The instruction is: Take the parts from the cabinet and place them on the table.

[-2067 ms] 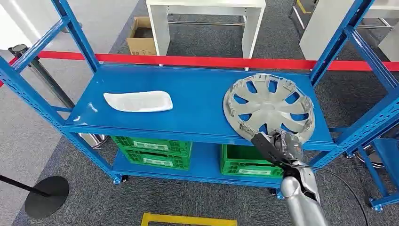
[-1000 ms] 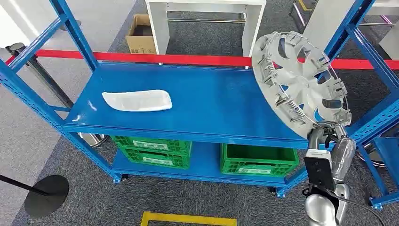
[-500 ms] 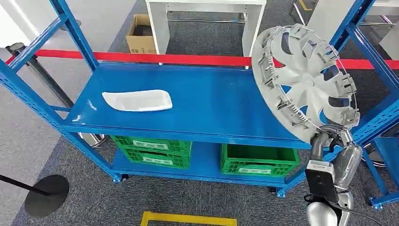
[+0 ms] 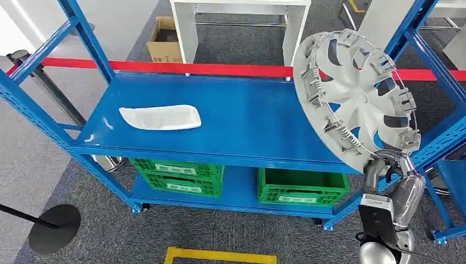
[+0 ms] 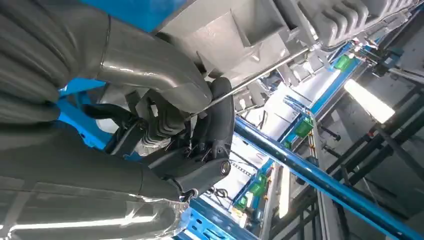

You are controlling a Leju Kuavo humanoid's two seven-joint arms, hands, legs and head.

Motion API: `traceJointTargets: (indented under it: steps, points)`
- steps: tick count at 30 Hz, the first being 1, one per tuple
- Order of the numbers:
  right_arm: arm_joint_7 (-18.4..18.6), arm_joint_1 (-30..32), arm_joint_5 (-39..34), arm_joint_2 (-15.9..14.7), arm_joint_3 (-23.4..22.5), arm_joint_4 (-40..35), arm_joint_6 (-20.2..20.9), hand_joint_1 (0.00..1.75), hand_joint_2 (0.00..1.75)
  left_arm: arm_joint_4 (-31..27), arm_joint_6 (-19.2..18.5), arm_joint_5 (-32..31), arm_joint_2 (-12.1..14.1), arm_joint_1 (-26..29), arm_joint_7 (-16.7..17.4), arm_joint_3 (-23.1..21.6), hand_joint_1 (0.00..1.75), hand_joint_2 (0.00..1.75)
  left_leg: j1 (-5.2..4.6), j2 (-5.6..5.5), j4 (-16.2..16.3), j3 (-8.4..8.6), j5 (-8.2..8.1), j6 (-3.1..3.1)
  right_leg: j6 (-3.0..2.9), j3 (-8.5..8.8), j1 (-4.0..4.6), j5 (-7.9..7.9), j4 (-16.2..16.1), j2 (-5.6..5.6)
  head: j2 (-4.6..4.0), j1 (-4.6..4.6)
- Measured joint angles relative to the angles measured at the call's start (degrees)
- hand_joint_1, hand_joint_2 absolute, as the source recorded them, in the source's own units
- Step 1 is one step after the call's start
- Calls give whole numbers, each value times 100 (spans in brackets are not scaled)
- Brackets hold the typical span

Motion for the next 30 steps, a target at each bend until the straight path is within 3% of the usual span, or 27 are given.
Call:
traceJointTargets:
  steps: [4,9,18,21,23,24,25,26,28,29,30]
  points:
    - [-116,1,-624,-9,35,-7,258,175,175,0,-2,-4,-7,-2,88,0,0,0,0,0,0,0,0,0,0,0,0,0,0,0,0,0]
    - [-400,59,-1953,-13,61,-15,997,175,175,0,57,-2,-15,-3,103,-4,0,0,0,0,0,0,0,0,0,0,0,0,0,0,0,0]
    - [-551,196,-1705,-17,109,-48,1259,175,175,0,48,103,-13,-5,15,22,0,0,-39,2,13,0,-18,33,25,0,-42,15,-6,3,0,-2]
    - [-551,166,-1729,-15,166,-46,1469,175,175,0,68,177,-13,-6,13,59,0,0,-65,1,25,-8,-19,67,63,1,-70,29,-16,2,0,-4]
    - [-549,82,-1843,-15,208,-31,1670,175,175,0,92,225,-18,-14,0,94,0,0,-74,2,-4,-16,57,139,139,14,-74,98,-75,10,0,-7]
    - [-549,38,-1887,-24,223,-24,1744,175,175,0,94,236,-35,-26,-9,118,0,0,13,20,-129,40,155,190,147,-8,-71,56,-59,7,0,0]
    - [-553,-29,-1911,-28,232,-2,1786,175,175,0,94,256,-42,-31,-22,127,0,0,8,33,-162,41,194,229,142,-76,-49,-80,67,-4,0,11]
    - [-560,-102,-1928,-28,260,22,1808,175,175,-2,94,280,-50,-39,-26,136,0,0,11,42,-162,11,217,241,144,-218,-42,-298,402,-3,0,29]
    - [-564,-176,-1939,-33,280,68,1832,175,175,0,94,284,-68,-28,-28,151,0,0,6,58,-158,-13,226,240,175,-602,-49,-708,1358,-4,0,46]
    - [-566,-183,-1939,-35,284,88,1840,175,175,0,94,284,-77,-24,-28,160,0,0,5,58,-148,-19,229,235,185,-720,-48,-769,1662,-4,0,50]
    - [-562,-195,-1937,-37,293,112,1851,175,175,0,92,291,-81,-24,-28,175,0,0,9,58,-140,-17,228,234,187,-720,-53,-688,1687,-6,0,50]
